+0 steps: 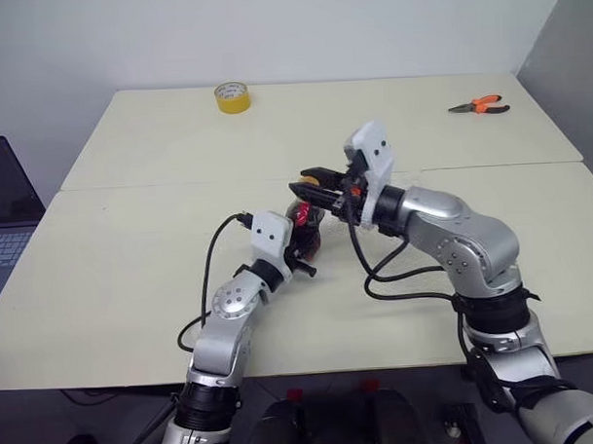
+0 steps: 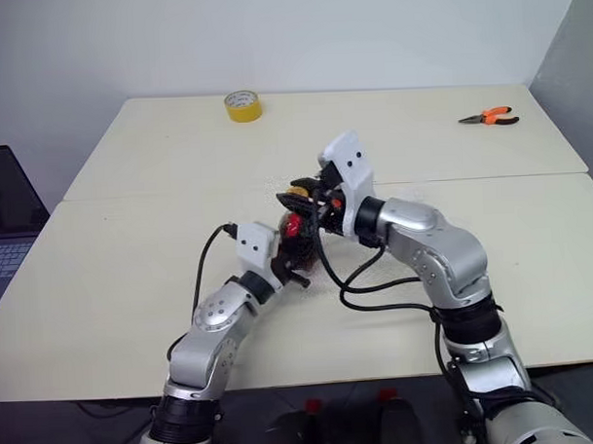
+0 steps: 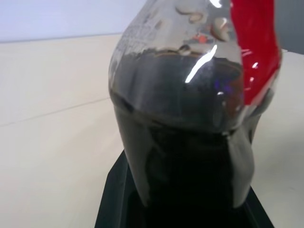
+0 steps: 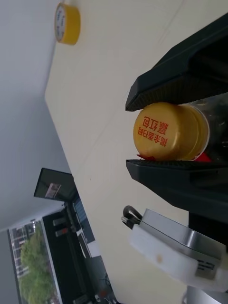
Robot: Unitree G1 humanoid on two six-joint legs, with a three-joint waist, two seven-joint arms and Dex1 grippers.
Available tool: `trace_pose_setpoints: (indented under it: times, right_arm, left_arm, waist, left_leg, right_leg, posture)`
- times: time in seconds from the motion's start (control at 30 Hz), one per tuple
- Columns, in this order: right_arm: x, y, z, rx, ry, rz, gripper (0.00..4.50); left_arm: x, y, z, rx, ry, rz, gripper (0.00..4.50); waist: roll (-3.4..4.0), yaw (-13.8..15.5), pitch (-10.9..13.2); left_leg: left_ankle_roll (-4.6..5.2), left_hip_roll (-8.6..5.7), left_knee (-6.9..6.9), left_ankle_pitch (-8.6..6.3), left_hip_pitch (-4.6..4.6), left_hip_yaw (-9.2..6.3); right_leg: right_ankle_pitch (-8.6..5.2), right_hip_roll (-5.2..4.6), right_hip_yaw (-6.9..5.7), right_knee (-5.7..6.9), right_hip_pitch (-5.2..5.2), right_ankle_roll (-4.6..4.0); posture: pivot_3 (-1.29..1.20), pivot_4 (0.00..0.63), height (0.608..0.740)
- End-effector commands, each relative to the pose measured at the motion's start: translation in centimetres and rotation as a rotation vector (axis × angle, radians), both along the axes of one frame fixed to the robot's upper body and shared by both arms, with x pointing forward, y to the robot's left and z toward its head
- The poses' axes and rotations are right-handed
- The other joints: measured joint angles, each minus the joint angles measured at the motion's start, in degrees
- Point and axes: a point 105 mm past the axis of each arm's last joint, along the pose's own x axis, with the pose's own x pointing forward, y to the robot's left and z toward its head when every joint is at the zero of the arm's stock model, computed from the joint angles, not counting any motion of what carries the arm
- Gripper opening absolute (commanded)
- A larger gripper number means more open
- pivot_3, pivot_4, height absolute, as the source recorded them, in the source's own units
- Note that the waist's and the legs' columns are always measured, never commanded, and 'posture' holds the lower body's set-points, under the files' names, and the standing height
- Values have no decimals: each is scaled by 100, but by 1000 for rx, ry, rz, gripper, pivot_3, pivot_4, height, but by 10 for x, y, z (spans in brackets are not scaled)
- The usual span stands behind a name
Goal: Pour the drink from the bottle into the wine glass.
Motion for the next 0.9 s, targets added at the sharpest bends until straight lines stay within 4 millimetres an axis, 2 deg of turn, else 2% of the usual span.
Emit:
trace_pose_setpoints:
  times: [0.03,0.23,0.53,0.9]
  right_arm:
    - [-13,-6,21,63,-115,103,1269]
    - [-25,-6,22,63,-177,272,1269]
    - [-41,-12,3,-63,-184,486,1269]
    - [-28,-12,4,-74,-185,442,1269]
  left_arm:
    - [3,15,18,-21,-69,55,739]
    - [2,15,18,-20,-70,53,738]
    - [1,15,18,-19,-67,52,738]
    - [2,16,18,-18,-66,52,738]
  waist:
    - [0,-1,0]
    - [0,4,0]
    - [-1,27,0]
    - [-1,46,1]
  left_leg:
    - [0,1,0,0,0,0]
    - [0,0,-1,0,0,-1]
    - [0,1,1,0,0,-1]
    - [0,1,2,0,0,-1]
  right_leg:
    - [0,0,0,0,0,0]
    - [0,0,0,-1,0,0]
    - [0,1,-2,-2,2,0]
    - [0,-1,-1,-2,2,0]
  posture:
    - [0,150,740]
    - [0,150,740]
    - [0,150,740]
    - [0,150,740]
